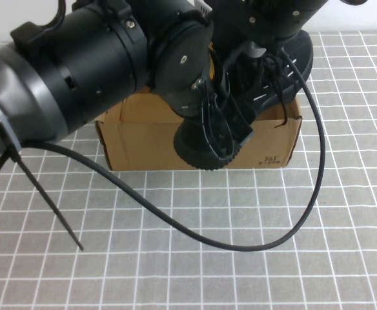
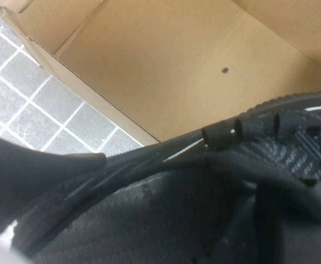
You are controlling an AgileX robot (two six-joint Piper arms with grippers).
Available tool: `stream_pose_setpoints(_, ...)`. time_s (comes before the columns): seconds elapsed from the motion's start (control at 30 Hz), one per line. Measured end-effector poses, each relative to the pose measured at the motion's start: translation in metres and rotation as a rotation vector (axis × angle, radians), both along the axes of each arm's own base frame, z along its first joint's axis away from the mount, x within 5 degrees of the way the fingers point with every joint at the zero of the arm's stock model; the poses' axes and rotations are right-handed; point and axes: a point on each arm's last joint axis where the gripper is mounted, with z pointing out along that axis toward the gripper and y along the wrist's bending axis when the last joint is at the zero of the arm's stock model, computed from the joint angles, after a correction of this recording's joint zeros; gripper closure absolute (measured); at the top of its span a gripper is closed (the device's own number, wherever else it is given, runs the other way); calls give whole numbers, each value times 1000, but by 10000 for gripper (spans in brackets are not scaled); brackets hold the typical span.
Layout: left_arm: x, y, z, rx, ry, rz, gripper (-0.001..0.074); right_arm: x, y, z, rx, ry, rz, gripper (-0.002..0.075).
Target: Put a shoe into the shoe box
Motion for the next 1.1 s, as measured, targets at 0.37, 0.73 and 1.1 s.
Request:
stream_pose_setpoints(0.37,0,1,0,-1,3,6,594,0,0,0,0,0,0,731)
stream_pose_setpoints(0.73,0,8,6,62,-50,6,691,0,2,1,26,-5,6,522)
stream_pose_setpoints(1.1,2,24,20,60,-101,-12,698,-8,-16,23,-67,-136,-44,302)
